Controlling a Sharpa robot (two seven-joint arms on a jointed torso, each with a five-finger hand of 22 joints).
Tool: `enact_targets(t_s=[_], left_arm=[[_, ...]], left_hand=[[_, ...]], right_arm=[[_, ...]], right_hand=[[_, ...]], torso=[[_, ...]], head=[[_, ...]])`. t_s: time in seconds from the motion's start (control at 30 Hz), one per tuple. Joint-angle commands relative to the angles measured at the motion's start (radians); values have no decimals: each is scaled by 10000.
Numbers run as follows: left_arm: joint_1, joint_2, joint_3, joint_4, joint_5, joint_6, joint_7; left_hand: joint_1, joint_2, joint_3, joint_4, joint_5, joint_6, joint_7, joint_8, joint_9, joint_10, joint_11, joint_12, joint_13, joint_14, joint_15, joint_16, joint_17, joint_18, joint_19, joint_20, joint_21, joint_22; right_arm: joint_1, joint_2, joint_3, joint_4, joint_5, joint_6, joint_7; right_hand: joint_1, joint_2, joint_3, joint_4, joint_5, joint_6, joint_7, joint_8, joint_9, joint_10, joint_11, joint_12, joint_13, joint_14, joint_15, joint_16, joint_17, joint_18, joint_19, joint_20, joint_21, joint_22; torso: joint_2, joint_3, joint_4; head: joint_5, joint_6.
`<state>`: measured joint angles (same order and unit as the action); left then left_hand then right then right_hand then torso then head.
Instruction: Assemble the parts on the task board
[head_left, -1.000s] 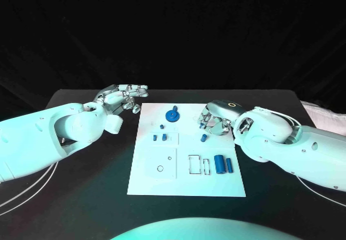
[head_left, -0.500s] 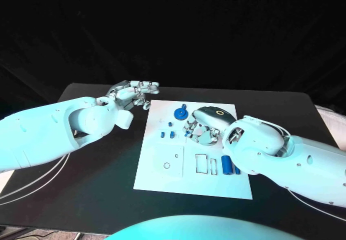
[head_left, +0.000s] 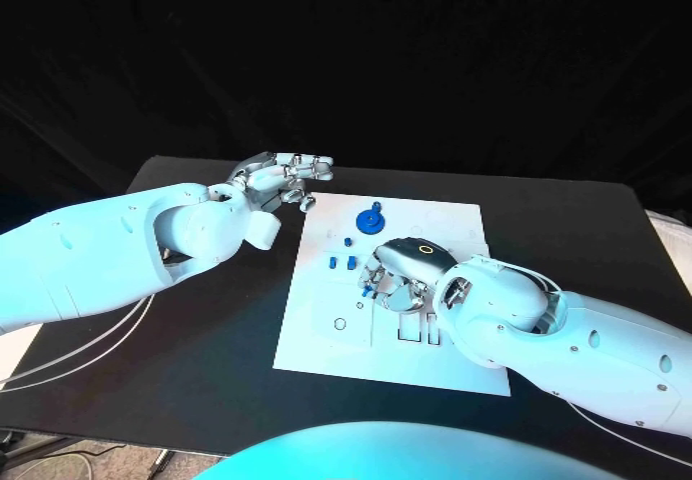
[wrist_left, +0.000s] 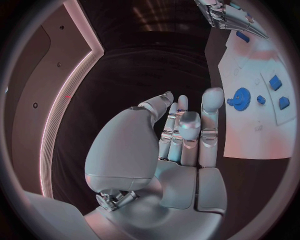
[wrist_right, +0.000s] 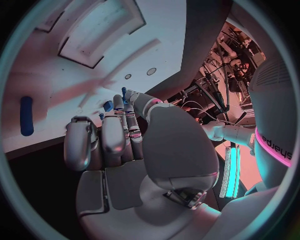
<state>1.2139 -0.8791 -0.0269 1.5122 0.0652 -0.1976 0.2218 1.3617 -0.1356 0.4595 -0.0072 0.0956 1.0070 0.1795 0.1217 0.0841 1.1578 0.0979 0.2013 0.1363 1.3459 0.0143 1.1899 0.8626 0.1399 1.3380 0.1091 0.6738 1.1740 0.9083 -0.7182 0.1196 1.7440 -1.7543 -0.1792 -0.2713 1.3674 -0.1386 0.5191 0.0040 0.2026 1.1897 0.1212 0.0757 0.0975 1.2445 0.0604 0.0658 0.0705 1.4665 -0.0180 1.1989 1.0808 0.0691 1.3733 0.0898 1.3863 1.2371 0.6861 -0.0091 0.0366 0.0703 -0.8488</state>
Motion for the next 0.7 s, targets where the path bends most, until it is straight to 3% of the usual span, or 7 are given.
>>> enact_targets(t_s=[0.03,0.27,0.57,0.7], left_arm=[[5,87,6,-23,-29,156,78],[4,158,6,-82,-30,190,58],[4,147,6,-57,-45,198,47],[5,133,6,-43,-49,198,43]], left_hand=[[20,53,-68,-11,35,-86,-4,33,-11,-68,1,11,10,-67,-21,-13,-7,120,-67,9,-43,-10],[20,53,-68,-11,35,-86,-4,33,-11,-68,1,11,10,-67,-21,-13,-7,120,-67,9,-43,-10],[20,53,-68,-11,35,-86,-4,33,-11,-68,1,11,10,-67,-21,-13,-7,120,-67,9,-43,-10],[22,57,-86,-13,34,-88,-2,42,-12,-78,4,32,16,-68,-20,-10,-9,120,-65,11,-49,-15]], right_arm=[[-77,62,-15,-41,-235,333,159],[-148,119,-31,-91,-240,444,179],[-166,197,-43,-138,-244,573,187],[-169,215,-59,-172,-249,641,185]], right_hand=[[-29,97,63,-14,-48,9,26,-9,8,36,14,-29,-20,304,-22,52,16,58,69,-18,43,0],[-32,105,65,-23,-79,2,36,-16,9,30,22,-30,-28,304,-16,55,16,60,64,-16,40,-6],[-38,105,62,-28,-103,-3,41,-21,10,26,27,-31,-33,302,-12,49,4,61,59,-13,36,-14],[-38,105,61,-31,-110,-4,43,-22,10,26,28,-30,-34,302,-11,53,8,63,56,-13,33,-19]], torso=[[-41,23,-8],[-40,38,-6],[-59,35,17],[-67,26,-3]], head=[[62,-69],[210,-117],[224,-183],[251,-229]])
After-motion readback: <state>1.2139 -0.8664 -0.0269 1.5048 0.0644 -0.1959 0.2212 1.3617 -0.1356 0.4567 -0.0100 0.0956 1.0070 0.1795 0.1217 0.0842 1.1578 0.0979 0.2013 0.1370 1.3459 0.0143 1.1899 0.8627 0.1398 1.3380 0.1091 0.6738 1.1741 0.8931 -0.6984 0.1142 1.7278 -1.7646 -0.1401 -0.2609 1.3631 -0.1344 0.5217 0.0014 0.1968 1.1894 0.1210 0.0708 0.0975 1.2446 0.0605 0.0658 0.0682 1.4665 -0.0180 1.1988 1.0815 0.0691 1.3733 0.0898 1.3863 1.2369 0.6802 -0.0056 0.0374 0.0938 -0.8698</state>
